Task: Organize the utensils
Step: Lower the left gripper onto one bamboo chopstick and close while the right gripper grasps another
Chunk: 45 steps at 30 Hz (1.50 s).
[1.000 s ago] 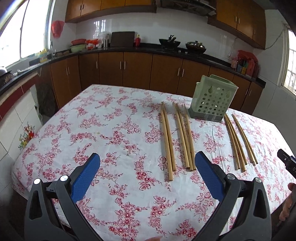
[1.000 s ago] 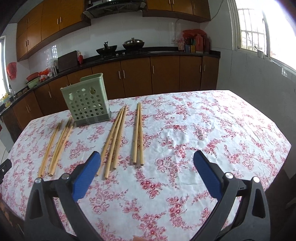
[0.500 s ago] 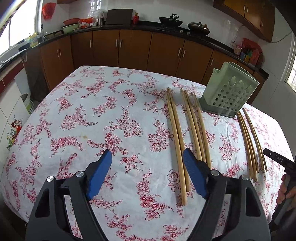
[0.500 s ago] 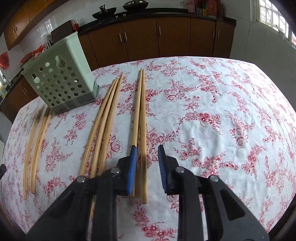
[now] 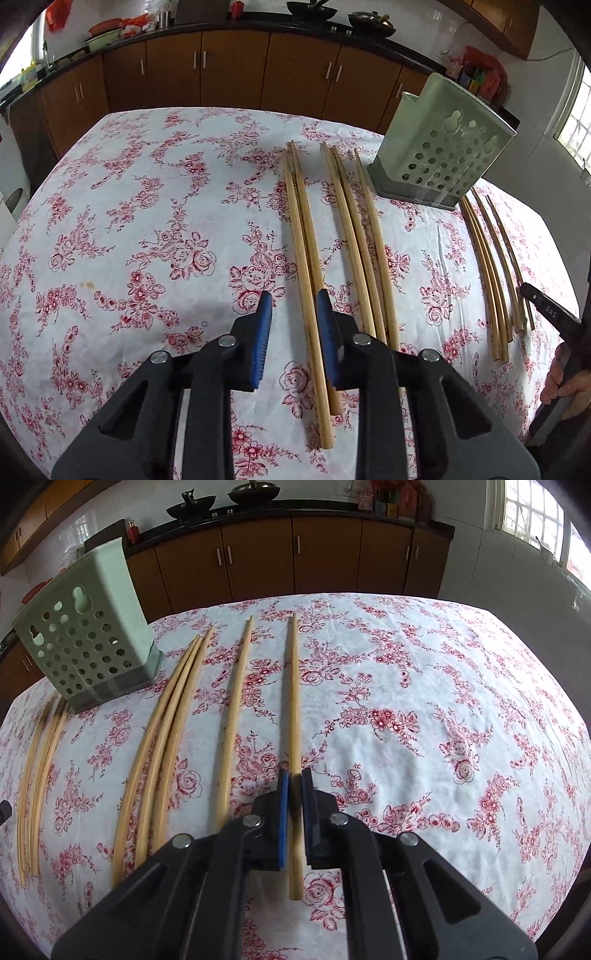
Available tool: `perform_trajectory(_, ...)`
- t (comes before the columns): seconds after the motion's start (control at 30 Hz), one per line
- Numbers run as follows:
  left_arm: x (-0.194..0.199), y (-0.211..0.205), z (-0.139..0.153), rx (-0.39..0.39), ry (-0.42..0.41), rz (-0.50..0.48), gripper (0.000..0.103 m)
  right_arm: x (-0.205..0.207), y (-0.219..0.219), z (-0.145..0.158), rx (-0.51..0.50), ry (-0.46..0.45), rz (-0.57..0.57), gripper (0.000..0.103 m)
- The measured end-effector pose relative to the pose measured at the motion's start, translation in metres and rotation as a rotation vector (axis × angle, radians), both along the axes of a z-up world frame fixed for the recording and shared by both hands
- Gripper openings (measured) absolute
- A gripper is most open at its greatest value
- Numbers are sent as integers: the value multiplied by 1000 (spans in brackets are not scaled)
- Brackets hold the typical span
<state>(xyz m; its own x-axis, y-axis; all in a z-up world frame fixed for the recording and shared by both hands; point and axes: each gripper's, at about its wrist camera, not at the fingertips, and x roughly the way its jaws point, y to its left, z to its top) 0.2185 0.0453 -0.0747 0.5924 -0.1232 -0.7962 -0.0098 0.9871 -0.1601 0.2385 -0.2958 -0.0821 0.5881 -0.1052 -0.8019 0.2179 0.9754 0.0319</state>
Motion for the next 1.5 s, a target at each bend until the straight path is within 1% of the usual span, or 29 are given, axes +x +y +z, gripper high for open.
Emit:
perform_trajectory(0.13, 7, -6, -4, 27, 19, -18, 17, 0, 1, 0, 11, -2, 1, 8)
perform_trajectory(0.2, 9, -6, -8, 36, 33, -19, 16, 1, 1, 0, 11, -1, 5, 8)
perform_trajectory(0.23, 10, -6, -9, 39, 38, -19, 13, 1, 1, 0, 10, -1, 7, 8)
perform_trajectory(0.37, 11, -5, -11, 69, 39, -13, 8, 2, 1, -2, 7, -2, 9, 9)
perform_trajectory(0.47, 17, -3, -12, 84, 31, -12, 8, 3, 2, -3, -10, -1, 25, 9)
perform_trajectory(0.57, 35, 0, -12, 109, 15, 6, 7, 11, 0, -4, -17, -10, 37, 8)
perform_trajectory(0.7, 63, 13, -13, 112, -7, 50, 7, 24, -14, -6, -20, -20, 9, 8)
perform_trajectory(0.77, 69, 19, -14, 102, -24, 45, 7, 31, -22, -7, -24, -25, -14, 8)
perform_trajectory(0.9, 58, 26, -15, 73, -34, 24, 8, 33, -33, -8, -10, -32, -35, 8)
perform_trajectory(1.03, 39, 27, -17, 67, -50, 5, 8, 26, -28, -10, -37, -41, -24, 10)
perform_trajectory(1.27, 22, 22, -17, 83, -54, 4, 9, 7, -27, -9, -27, -42, -20, 10)
perform_trajectory(1.5, 3, 26, -17, 80, -58, 12, 9, -7, -20, -10, -35, -43, -12, 10)
